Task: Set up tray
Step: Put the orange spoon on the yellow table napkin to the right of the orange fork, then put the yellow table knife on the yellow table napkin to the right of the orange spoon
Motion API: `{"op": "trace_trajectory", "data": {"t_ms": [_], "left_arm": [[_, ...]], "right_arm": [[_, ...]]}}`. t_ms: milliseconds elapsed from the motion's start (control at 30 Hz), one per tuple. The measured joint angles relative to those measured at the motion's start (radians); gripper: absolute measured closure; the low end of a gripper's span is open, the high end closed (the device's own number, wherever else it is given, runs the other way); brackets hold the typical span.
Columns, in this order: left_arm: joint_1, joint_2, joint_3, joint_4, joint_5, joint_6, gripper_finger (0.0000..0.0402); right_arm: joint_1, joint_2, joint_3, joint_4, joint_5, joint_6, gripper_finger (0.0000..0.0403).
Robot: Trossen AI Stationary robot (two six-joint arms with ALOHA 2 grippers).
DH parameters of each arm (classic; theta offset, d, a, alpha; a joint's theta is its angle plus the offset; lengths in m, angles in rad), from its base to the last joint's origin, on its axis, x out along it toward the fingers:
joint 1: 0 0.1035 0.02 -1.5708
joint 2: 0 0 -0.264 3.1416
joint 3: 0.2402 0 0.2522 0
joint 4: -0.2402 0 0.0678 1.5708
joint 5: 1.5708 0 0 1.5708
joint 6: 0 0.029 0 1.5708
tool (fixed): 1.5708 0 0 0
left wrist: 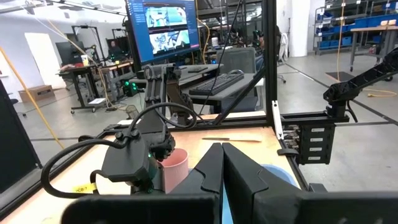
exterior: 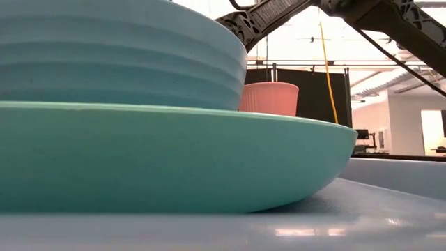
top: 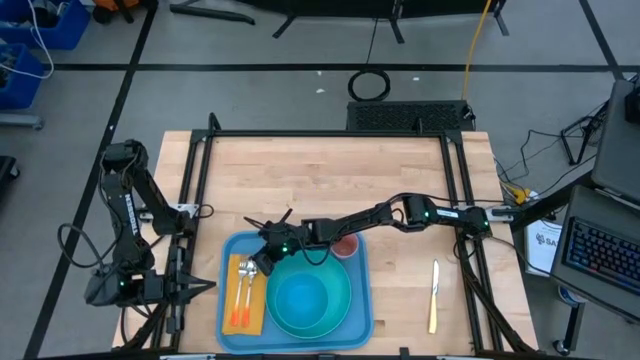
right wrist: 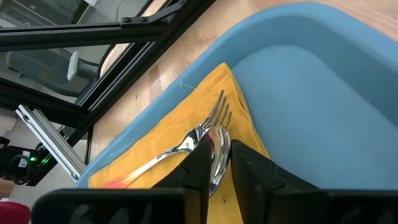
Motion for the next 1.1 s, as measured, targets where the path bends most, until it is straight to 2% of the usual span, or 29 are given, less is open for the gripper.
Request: {"op": "trace_trajectory", "data": {"t_ms": [733, 1000, 1100], "left_arm": [[0.000, 0.000, 0.000, -0.037, 0.000, -0.040, 0.0392], [0.000, 0.000, 0.000, -0.039, 0.001, -0.045, 0.0392], [0.000, 0.000, 0.000, -0.042, 0.001, -0.049, 0.0392]], "right_arm": [[0.006, 0.000, 0.000, 0.016, 0.049, -0.044, 0.0307], [0.006, 0.000, 0.000, 0.139, 0.040, -0.121, 0.0308], [0.006, 0.000, 0.000, 0.191, 0.006, -0.151, 0.0307]]}}
